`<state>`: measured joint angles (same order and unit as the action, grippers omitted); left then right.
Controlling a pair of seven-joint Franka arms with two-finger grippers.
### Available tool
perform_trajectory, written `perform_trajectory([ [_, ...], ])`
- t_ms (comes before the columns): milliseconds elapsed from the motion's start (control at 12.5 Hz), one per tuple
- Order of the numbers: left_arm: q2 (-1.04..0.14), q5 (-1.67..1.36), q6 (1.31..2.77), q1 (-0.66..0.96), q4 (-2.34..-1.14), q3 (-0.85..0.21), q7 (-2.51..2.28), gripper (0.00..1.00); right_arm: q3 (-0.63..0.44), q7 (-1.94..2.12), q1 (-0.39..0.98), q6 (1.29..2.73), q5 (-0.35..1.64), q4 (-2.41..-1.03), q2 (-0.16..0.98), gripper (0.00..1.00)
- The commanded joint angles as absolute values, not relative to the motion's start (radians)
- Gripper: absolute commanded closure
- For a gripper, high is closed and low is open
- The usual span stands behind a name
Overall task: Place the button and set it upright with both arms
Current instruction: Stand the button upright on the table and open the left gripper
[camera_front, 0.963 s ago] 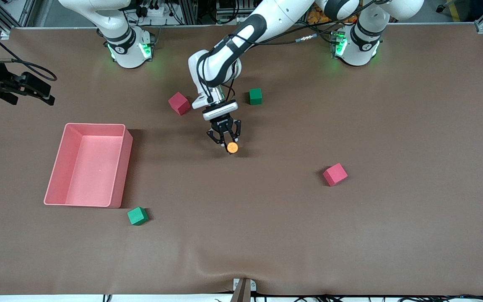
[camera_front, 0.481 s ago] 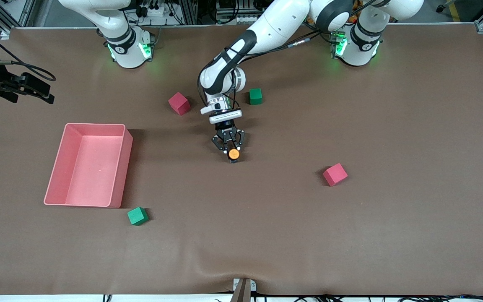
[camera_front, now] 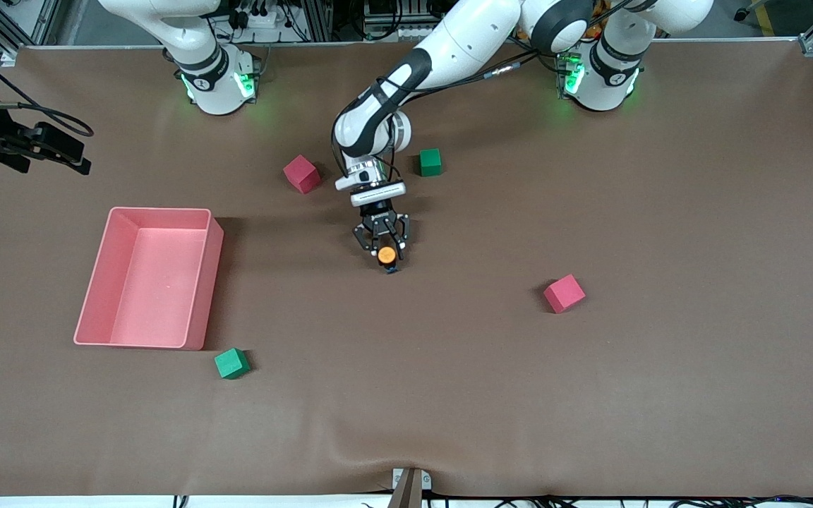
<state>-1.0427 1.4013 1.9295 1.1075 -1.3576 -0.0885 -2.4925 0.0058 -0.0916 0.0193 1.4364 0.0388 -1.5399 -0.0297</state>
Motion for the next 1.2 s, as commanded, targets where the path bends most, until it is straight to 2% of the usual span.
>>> perform_trajectory([
  [0, -1.009, 1.265, 1.896, 1.158, -1.348, -0.086, -2.490, 0.00, 0.011, -0.087, 0.006, 1.434, 0.054, -1.555, -0.048, 0.00],
  [401, -0.830, 0.958, 1.876, 1.170, -1.345, -0.143, -2.488, 0.00, 0.011, -0.087, 0.008, 1.434, 0.054, -1.555, -0.048, 0.00],
  [722, -0.611, 0.657, 1.847, 1.152, -1.339, -0.123, -2.294, 0.00, 0.011, -0.087, 0.008, 1.434, 0.054, -1.555, -0.046, 0.00],
  [1123, -0.370, 0.473, 1.847, 0.901, -1.341, -0.112, -1.914, 0.00, 0.011, -0.087, 0.006, 1.434, 0.054, -1.555, -0.046, 0.00],
])
